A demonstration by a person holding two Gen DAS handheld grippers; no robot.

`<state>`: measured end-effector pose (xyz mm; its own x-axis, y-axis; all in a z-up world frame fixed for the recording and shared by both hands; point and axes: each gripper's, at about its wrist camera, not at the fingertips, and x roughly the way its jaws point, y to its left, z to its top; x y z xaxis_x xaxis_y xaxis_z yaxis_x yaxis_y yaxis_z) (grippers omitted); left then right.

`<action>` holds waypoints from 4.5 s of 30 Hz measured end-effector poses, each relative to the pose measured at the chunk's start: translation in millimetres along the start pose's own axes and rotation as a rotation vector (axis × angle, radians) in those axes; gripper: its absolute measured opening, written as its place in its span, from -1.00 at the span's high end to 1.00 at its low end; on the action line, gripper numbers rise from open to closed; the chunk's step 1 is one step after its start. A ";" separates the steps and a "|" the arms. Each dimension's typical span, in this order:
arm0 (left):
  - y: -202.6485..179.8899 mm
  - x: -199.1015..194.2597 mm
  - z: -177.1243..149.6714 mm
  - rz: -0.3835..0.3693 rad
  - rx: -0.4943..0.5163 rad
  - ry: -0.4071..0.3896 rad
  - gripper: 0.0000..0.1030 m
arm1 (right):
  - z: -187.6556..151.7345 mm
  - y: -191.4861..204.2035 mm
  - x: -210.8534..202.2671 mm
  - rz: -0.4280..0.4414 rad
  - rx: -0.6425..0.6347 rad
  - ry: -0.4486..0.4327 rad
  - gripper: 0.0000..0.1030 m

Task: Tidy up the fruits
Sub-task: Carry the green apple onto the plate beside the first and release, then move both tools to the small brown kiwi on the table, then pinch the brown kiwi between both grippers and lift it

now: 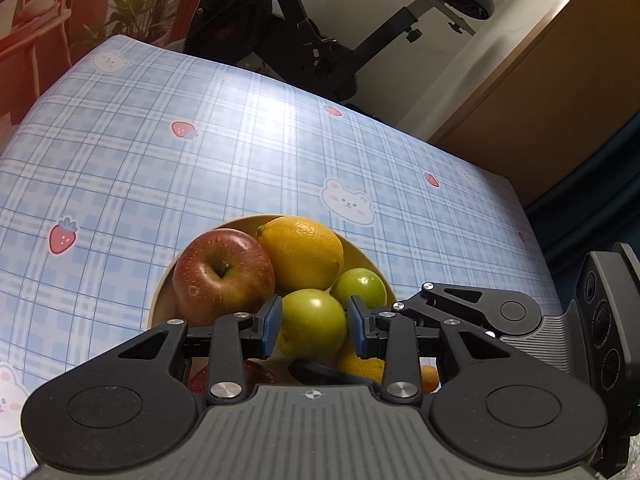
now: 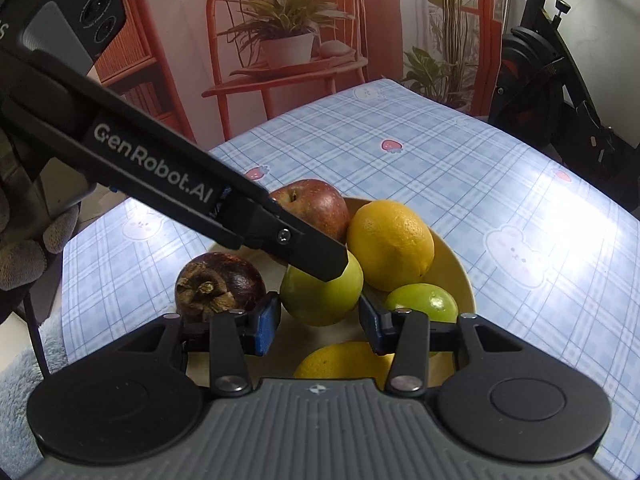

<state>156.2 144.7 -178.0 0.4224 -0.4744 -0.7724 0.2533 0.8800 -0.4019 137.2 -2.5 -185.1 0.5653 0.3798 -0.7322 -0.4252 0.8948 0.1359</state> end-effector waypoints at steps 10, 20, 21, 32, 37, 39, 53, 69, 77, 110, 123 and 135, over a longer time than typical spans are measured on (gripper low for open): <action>1.2 -9.0 3.0 0.009 -0.010 -0.038 0.29 | 0.0 1.8 -0.7 -0.020 -0.013 -0.002 0.16; -11.5 -21.2 1.0 0.040 0.020 -0.059 0.29 | -15.2 -3.7 -33.6 -0.040 -0.014 -0.048 0.15; -13.8 -23.0 0.2 0.043 0.022 -0.065 0.29 | -17.8 -6.2 -39.1 -0.042 -0.007 -0.056 0.15; -58.6 -25.9 -16.3 0.065 0.116 -0.124 0.29 | -50.8 -46.8 -105.3 -0.122 0.084 -0.133 0.15; -77.4 -17.8 -28.2 0.064 0.148 -0.134 0.29 | -74.3 -62.4 -123.5 -0.149 0.141 -0.137 0.15; -83.4 -15.7 -33.2 0.067 0.163 -0.139 0.29 | -83.3 -66.9 -128.7 -0.154 0.159 -0.134 0.15; -97.5 -13.7 -60.6 0.181 0.194 -0.192 0.29 | -91.2 -58.7 -95.9 -0.053 0.127 -0.062 0.43; -99.4 -17.9 -73.7 0.193 0.157 -0.211 0.29 | -88.1 -65.0 -75.6 0.000 0.188 -0.012 0.45; -106.7 -15.2 -78.5 0.169 0.163 -0.204 0.29 | -94.0 -70.2 -93.2 -0.030 0.207 -0.062 0.46; -171.7 29.3 -163.1 -0.012 0.247 0.087 0.29 | -198.7 -62.1 -177.8 -0.128 0.199 -0.122 0.46; -175.0 53.6 -160.7 -0.030 0.261 0.147 0.29 | -202.5 -64.1 -179.8 -0.062 0.233 -0.125 0.46; -188.4 69.4 -156.5 -0.035 0.330 0.145 0.29 | -206.9 -77.6 -187.9 -0.087 0.263 -0.129 0.46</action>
<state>1.5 -49.9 -232.9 0.2867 -0.4748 -0.8321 0.5429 0.7961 -0.2673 -82.2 -191.8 -196.2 0.6837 0.3103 -0.6605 -0.1831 0.9491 0.2563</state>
